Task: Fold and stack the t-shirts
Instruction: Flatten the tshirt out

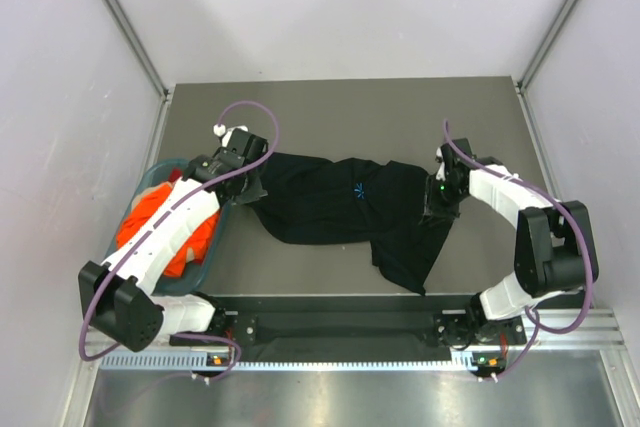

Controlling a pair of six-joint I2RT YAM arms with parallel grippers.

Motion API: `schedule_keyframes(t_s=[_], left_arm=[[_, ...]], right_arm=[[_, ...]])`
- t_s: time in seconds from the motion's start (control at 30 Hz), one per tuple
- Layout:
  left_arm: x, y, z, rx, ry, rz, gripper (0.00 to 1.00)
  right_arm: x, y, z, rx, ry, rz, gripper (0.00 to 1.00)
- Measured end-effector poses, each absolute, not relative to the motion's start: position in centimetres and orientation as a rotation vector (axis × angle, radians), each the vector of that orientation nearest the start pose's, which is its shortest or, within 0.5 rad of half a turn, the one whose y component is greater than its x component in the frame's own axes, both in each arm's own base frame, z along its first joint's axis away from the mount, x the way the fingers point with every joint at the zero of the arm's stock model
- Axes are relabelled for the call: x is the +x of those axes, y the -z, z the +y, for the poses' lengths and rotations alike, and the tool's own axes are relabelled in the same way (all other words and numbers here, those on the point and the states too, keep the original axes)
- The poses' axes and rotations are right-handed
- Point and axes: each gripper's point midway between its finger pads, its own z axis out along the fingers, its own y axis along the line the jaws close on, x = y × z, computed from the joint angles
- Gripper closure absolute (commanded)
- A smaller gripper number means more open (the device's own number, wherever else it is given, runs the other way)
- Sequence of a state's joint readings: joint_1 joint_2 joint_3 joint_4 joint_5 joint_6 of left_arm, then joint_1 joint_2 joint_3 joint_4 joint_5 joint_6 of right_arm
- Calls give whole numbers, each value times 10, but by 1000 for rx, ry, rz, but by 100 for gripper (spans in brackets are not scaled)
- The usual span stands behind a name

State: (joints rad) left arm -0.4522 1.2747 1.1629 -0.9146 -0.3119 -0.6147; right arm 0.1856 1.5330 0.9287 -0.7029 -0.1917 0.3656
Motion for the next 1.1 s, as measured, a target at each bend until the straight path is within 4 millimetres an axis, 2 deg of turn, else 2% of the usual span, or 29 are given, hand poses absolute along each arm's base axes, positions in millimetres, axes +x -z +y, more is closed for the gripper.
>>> schedule_keyframes(t_s=[0.23, 0.33, 0.43, 0.47, 0.5, 0.57, 0.7, 0.87, 0.93, 0.97, 1.0, 1.1], left_arm=[[277, -168, -100, -314, 18, 2503, 100], [277, -168, -100, -315, 19, 2502, 100], [277, -168, -101, -314, 20, 2501, 100], [277, -168, -101, -314, 21, 2502, 100], [277, -168, -101, -313, 24, 2503, 100], [277, -168, -102, -310, 26, 2506, 100], [280, -159, -110, -289, 42, 2535, 100], [280, -124, -138, -185, 6, 2662, 100], [283, -110, -154, -134, -11, 2711, 92], [285, -105, -161, -114, -22, 2727, 81], [286, -100, -166, -96, -31, 2738, 59], [287, -98, -173, -85, -47, 2746, 37]], right_arm=[[252, -36, 99, 226, -393, 2925, 69], [250, -33, 99, 228, -396, 2935, 71], [249, -32, 100, 225, -402, 2940, 87], [249, -32, 100, 227, -405, 2941, 96], [248, -33, 100, 222, -406, 2942, 100], [247, -33, 99, 233, -396, 2949, 100], [245, -45, 80, 289, -300, 2947, 100], [268, -85, 29, 434, -141, 2820, 100], [276, -100, 11, 465, -88, 2768, 100], [278, -108, 4, 472, -66, 2748, 100], [280, -113, -1, 476, -47, 2733, 100], [277, -118, -4, 469, -31, 2730, 100]])
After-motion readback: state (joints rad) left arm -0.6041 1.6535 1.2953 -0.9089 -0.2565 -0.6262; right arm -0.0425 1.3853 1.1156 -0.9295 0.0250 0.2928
